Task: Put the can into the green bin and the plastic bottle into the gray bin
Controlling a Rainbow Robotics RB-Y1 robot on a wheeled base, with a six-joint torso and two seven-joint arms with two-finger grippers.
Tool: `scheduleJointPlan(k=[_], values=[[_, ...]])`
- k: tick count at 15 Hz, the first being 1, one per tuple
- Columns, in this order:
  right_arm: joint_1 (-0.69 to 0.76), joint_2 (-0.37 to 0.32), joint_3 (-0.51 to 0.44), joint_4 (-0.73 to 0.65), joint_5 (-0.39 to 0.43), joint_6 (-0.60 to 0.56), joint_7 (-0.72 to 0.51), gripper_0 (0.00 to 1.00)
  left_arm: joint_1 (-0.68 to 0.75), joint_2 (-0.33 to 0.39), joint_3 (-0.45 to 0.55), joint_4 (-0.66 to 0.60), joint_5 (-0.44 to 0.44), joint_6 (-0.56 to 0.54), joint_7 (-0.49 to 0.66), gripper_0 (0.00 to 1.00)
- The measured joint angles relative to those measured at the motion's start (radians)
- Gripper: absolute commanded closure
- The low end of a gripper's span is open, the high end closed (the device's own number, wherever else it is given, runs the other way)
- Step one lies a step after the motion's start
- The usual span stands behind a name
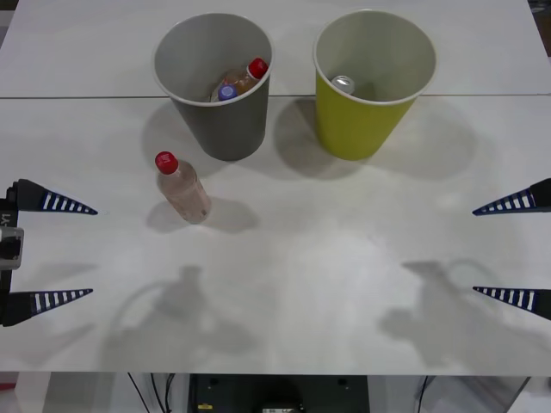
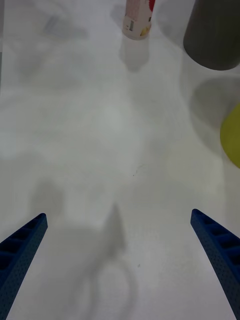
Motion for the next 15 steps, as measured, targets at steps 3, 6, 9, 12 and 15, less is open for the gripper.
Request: scheduleJointPlan(k=[3,6,9,12,15], values=[[0.0,0.0,0.0,0.0,0.0,0.0,0.0,0.0,-0.001,-0.001,0.01,0.002,-0.003,-0.007,0.004,0.0],[0.0,0.0,0.0,0.0,0.0,0.0,0.0,0.0,-0.001,-0.003,0.017,-0.002,-0.003,-0.003,0.024,0.0],[0.0,0.0,0.0,0.0,0.0,0.0,0.0,0.0,0.015,-0.013,0.017,-0.02,-0.006,0.033,0.128,0.0],[0.0,0.0,0.0,0.0,0.0,0.0,0.0,0.0,0.058,-0.072,0.017,-0.058,-0.034,0.124,0.239,0.0],[0.0,0.0,0.0,0.0,0.0,0.0,0.0,0.0,0.097,-0.137,-0.014,-0.083,-0.074,0.245,0.331,0.0]])
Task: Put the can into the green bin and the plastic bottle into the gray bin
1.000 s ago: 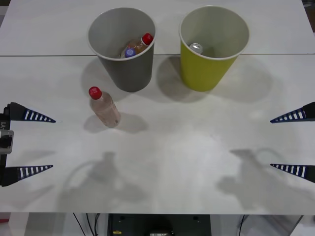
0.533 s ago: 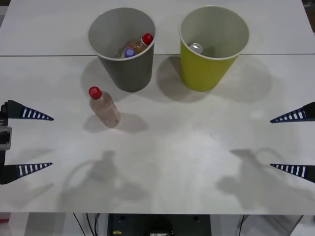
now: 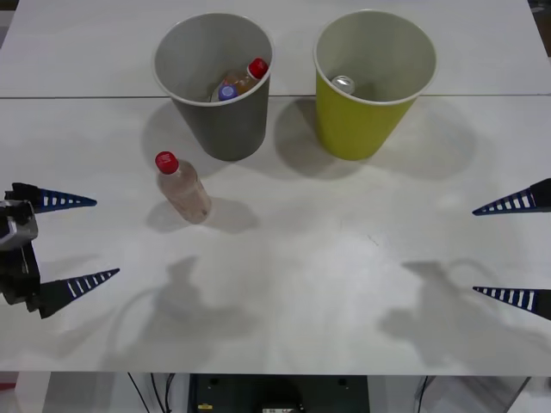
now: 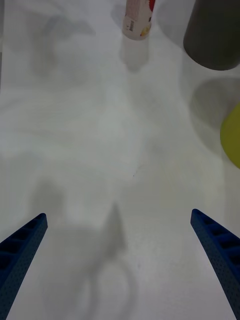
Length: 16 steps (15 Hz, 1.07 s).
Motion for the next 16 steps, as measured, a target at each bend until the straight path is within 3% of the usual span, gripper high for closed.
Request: scheduleJointPlan(k=[8,16], values=[[0.0,0.0,0.0,0.0,0.0,0.0,0.0,0.0,0.024,-0.007,-0.267,-0.009,-0.157,0.507,0.075,0.0],[0.0,0.0,0.0,0.0,0.0,0.0,0.0,0.0,-0.083,-0.007,-0.605,0.056,-0.413,0.96,0.435,0.0]])
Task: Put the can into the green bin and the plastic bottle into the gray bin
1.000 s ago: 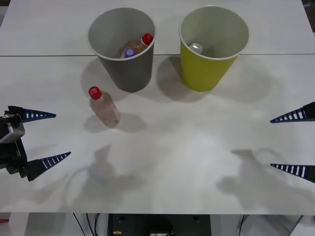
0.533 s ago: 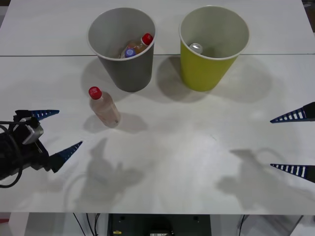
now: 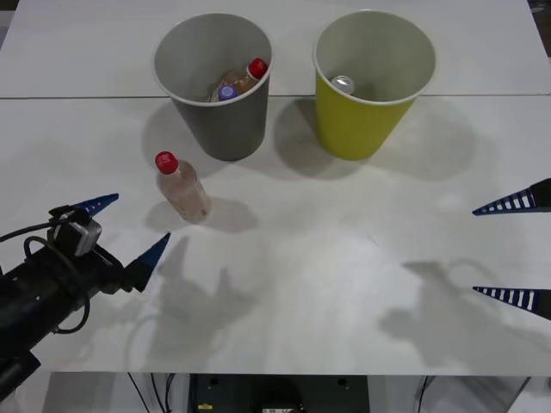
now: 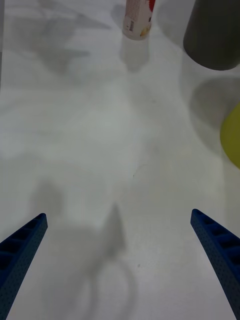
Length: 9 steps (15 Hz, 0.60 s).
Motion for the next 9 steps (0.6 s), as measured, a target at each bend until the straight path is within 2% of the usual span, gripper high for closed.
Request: scheduleJointPlan(k=[2,4,9], values=[[0.0,0.0,0.0,0.0,0.0,0.0,0.0,0.0,-0.066,-0.009,-0.091,0.059,-0.036,0.084,0.068,0.0],[0.0,0.0,0.0,0.0,0.0,0.0,0.0,0.0,-0.118,-0.042,-0.141,0.122,-0.078,0.125,0.123,0.0],[0.0,0.0,0.0,0.0,0.0,0.0,0.0,0.0,-0.186,-0.182,-0.152,0.24,-0.152,0.141,0.186,0.0]])
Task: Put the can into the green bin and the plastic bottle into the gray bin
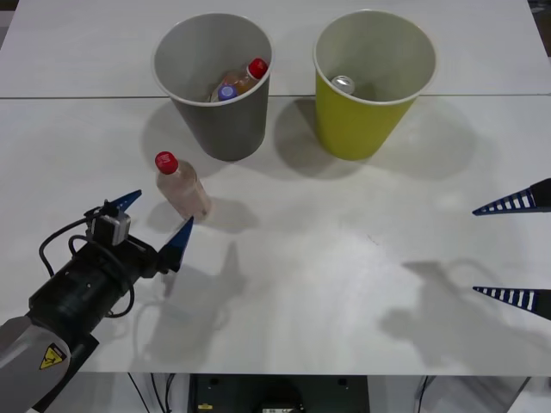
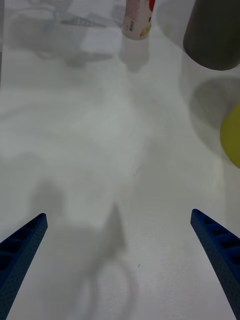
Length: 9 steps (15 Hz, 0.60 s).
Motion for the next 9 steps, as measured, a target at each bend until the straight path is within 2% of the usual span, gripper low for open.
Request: scheduleJointPlan(k=[3,9], values=[[0.0,0.0,0.0,0.0,0.0,0.0,0.0,0.0,-0.044,-0.055,-0.001,0.062,-0.013,0.003,0.004,0.0],[0.0,0.0,0.0,0.0,0.0,0.0,0.0,0.0,-0.121,-0.108,-0.001,0.133,-0.015,0.003,0.014,0.0]])
